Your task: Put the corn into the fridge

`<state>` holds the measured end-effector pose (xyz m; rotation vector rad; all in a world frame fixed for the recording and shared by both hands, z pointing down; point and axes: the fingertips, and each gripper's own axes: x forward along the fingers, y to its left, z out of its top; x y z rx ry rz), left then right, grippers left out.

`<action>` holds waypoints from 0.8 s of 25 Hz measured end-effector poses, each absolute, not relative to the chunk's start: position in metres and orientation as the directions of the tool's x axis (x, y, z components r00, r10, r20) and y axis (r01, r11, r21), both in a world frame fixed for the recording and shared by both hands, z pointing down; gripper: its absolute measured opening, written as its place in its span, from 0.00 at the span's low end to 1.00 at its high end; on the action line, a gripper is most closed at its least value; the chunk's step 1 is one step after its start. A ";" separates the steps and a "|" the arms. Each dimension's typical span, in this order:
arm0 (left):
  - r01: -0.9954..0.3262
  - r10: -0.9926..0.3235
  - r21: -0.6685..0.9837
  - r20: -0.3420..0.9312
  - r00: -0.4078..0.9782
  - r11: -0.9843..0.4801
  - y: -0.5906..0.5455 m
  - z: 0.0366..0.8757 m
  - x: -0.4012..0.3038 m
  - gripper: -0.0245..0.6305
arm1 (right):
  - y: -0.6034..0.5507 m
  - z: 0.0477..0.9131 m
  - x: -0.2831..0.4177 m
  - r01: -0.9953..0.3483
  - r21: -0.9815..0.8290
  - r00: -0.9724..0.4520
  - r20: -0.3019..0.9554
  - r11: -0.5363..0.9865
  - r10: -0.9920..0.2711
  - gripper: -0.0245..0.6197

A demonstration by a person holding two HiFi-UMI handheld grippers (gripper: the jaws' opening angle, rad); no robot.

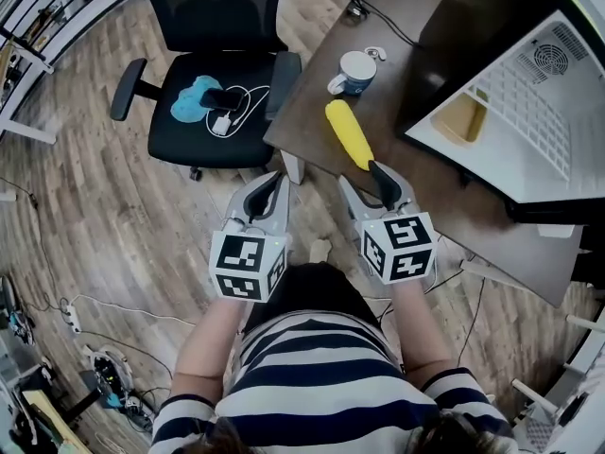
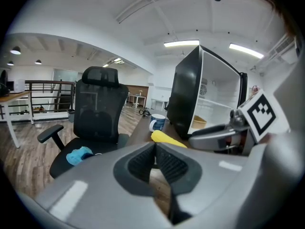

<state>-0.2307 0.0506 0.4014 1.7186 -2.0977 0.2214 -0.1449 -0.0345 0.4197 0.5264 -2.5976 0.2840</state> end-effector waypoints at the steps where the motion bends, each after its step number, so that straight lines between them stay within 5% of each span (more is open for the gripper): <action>1: -0.964 -0.896 0.137 0.418 -0.152 0.227 0.046 0.404 -0.232 0.04 | -0.041 0.423 -0.147 -0.410 -0.101 -0.813 0.491 0.906 -0.314 0.37; 20: -0.945 -0.855 0.164 0.489 -0.172 0.284 -0.008 0.456 -0.266 0.04 | -0.117 0.490 -0.199 -0.392 -0.083 -0.761 0.588 0.916 -0.273 0.41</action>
